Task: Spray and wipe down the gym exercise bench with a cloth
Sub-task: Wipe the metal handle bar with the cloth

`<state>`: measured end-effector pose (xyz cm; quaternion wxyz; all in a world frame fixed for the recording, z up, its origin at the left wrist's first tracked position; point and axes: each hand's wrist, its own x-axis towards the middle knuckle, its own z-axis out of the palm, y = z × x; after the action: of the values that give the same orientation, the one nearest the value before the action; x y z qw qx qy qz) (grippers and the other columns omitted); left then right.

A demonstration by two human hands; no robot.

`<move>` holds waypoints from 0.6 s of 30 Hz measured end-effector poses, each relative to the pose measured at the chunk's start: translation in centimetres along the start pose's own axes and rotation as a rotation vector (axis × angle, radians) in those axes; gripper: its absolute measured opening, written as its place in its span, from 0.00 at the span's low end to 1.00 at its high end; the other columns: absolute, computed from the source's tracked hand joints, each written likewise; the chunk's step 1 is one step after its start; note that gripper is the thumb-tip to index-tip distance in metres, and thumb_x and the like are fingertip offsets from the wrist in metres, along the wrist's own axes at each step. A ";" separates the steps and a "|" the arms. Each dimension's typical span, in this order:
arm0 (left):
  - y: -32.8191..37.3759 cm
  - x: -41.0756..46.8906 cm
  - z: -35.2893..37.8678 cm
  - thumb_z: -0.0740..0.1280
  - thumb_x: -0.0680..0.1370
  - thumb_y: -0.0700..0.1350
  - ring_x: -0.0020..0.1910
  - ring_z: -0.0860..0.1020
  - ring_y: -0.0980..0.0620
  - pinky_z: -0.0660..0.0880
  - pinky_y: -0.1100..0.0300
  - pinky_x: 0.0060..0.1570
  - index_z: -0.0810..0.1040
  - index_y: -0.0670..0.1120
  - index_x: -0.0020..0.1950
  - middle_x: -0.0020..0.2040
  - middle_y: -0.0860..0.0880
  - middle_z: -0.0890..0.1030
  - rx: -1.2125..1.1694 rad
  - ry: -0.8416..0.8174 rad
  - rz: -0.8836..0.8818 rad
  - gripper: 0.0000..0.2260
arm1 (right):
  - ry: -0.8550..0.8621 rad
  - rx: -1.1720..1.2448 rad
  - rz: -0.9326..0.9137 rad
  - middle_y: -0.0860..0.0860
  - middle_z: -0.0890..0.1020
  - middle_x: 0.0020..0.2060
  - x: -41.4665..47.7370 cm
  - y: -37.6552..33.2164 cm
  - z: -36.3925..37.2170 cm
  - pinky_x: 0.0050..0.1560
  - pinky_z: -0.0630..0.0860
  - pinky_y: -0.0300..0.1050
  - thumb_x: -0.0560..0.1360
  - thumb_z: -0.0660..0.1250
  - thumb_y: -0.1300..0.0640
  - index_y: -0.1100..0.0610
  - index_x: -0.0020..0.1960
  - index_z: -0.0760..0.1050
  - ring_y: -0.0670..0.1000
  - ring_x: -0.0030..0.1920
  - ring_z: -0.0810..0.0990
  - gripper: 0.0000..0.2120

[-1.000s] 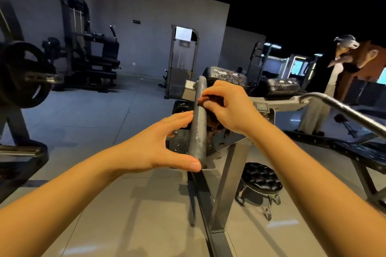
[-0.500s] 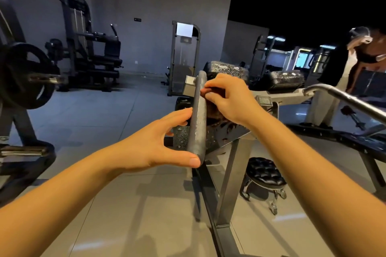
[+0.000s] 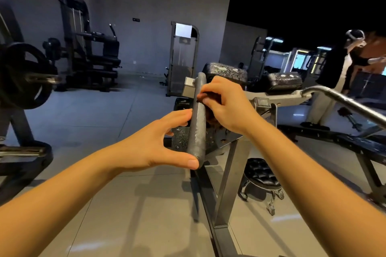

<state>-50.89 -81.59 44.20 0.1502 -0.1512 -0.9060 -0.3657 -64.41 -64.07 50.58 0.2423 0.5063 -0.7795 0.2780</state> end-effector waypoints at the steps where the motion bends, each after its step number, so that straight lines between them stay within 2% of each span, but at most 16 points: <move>1: 0.0 0.0 0.0 0.75 0.66 0.68 0.73 0.63 0.70 0.65 0.61 0.71 0.58 0.71 0.77 0.76 0.72 0.61 -0.007 -0.002 0.002 0.43 | -0.026 0.018 -0.026 0.47 0.76 0.49 -1.5 -0.9 -0.3 0.57 0.77 0.52 0.80 0.68 0.62 0.56 0.54 0.83 0.48 0.51 0.77 0.07; 4: 0.1 0.0 0.1 0.76 0.68 0.65 0.74 0.64 0.67 0.66 0.56 0.71 0.61 0.69 0.78 0.77 0.70 0.61 -0.014 -0.005 0.030 0.42 | -0.180 0.065 -0.194 0.46 0.77 0.51 -6.0 -3.9 -2.0 0.55 0.76 0.43 0.79 0.69 0.63 0.53 0.55 0.82 0.46 0.54 0.76 0.08; 7: 0.2 0.0 0.2 0.76 0.68 0.66 0.74 0.64 0.67 0.66 0.55 0.71 0.61 0.70 0.78 0.77 0.70 0.61 -0.017 0.002 0.046 0.41 | -0.245 -0.005 -0.251 0.47 0.78 0.52 -5.5 -3.7 -2.8 0.55 0.76 0.44 0.80 0.68 0.61 0.52 0.56 0.83 0.46 0.55 0.77 0.08; 11: -0.2 -0.1 0.1 0.75 0.65 0.69 0.73 0.62 0.71 0.64 0.57 0.74 0.58 0.76 0.75 0.75 0.74 0.60 -0.032 0.003 0.003 0.42 | -0.141 -0.101 -0.090 0.46 0.77 0.48 1.5 0.3 -1.6 0.56 0.77 0.53 0.80 0.69 0.59 0.54 0.55 0.84 0.49 0.51 0.77 0.07; 14: -0.2 -0.1 0.1 0.76 0.65 0.70 0.72 0.61 0.74 0.64 0.59 0.74 0.57 0.72 0.77 0.74 0.77 0.58 -0.018 0.008 -0.009 0.46 | -0.072 -0.137 0.039 0.50 0.78 0.47 4.9 1.9 0.1 0.58 0.75 0.56 0.81 0.68 0.59 0.57 0.55 0.84 0.51 0.49 0.76 0.07; 16: 0.3 -0.4 0.0 0.79 0.67 0.64 0.67 0.61 0.80 0.64 0.69 0.67 0.58 0.77 0.72 0.70 0.82 0.58 -0.048 -0.003 -0.023 0.41 | -0.029 -0.060 0.078 0.49 0.78 0.47 3.5 1.2 0.3 0.56 0.76 0.51 0.81 0.68 0.59 0.57 0.54 0.84 0.49 0.49 0.76 0.06; 18: 0.9 -0.5 0.0 0.78 0.69 0.58 0.66 0.63 0.79 0.65 0.72 0.63 0.60 0.84 0.66 0.69 0.82 0.61 -0.064 -0.009 -0.005 0.37 | -0.069 0.048 0.022 0.44 0.77 0.48 -0.2 -0.5 -0.6 0.52 0.75 0.40 0.80 0.68 0.61 0.55 0.53 0.84 0.44 0.49 0.77 0.06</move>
<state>-50.11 -81.06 44.54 0.1406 -0.1554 -0.8949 -0.3939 -63.84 -63.69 50.98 0.1997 0.5126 -0.7862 0.2816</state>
